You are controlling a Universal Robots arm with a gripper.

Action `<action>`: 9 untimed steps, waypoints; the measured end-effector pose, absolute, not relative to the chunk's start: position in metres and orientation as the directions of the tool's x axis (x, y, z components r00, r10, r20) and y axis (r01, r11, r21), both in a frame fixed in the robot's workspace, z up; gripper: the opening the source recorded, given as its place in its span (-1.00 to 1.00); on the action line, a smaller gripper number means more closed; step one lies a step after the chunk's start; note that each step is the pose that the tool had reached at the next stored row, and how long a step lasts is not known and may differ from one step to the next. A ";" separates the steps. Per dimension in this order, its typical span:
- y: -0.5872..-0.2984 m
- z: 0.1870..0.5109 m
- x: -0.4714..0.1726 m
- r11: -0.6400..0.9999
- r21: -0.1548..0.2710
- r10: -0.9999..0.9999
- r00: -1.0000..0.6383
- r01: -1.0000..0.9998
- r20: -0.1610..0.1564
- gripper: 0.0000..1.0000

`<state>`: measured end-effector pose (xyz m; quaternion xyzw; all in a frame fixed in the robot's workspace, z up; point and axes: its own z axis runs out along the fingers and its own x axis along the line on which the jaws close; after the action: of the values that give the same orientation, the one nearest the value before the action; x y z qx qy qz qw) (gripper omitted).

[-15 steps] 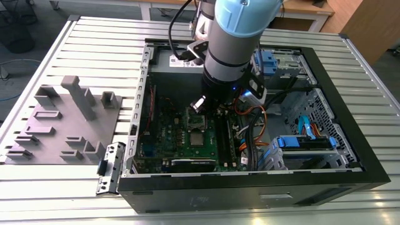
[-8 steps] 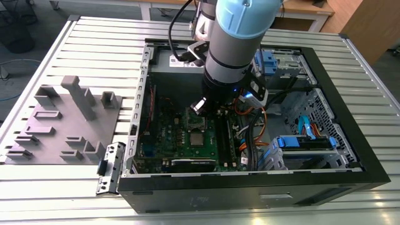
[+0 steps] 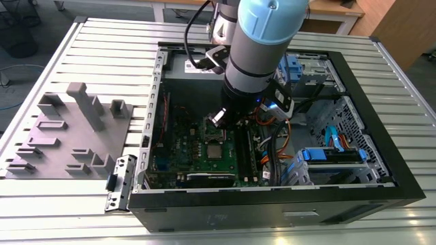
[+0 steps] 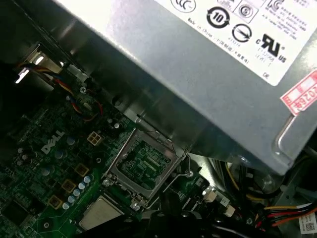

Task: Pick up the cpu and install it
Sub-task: 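Close the cpu cover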

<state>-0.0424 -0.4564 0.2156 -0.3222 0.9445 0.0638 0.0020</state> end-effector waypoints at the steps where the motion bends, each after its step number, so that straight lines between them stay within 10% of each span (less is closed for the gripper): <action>1: -0.456 0.215 -0.042 0.784 0.119 -0.609 -0.792 -0.609 -0.045 -0.79; 9: -0.454 0.213 -0.041 0.752 0.120 -0.648 -0.760 -0.648 -0.045 -0.79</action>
<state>-0.0408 -0.4537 0.2129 -0.3461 0.9360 0.0641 0.0005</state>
